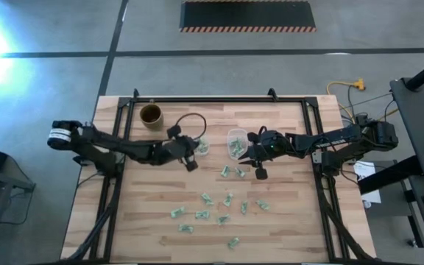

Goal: Pick and place items into bin
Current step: Put the light green stevia packet into the left transparent bin

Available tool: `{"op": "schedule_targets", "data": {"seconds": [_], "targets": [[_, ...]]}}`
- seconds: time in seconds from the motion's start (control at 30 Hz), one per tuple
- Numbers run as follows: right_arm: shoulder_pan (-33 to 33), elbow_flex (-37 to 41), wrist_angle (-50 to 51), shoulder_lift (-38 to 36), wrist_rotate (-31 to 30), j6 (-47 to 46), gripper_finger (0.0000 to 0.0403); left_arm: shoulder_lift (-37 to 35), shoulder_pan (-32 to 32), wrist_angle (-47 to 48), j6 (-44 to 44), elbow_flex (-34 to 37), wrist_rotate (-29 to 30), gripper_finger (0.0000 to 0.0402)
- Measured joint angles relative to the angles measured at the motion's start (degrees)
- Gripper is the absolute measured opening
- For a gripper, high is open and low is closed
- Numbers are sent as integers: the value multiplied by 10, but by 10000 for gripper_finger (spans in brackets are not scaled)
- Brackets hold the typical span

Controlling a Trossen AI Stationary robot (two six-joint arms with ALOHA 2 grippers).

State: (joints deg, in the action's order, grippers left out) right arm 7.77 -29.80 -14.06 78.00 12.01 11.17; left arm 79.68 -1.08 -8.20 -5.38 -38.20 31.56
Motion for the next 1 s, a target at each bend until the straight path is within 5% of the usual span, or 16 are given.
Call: {"op": "schedule_targets", "data": {"seconds": [1.0], "targets": [[0, 6, -13, 0, 0, 10, 61, 88, 55, -44, 32, -16, -51, 1]]}}
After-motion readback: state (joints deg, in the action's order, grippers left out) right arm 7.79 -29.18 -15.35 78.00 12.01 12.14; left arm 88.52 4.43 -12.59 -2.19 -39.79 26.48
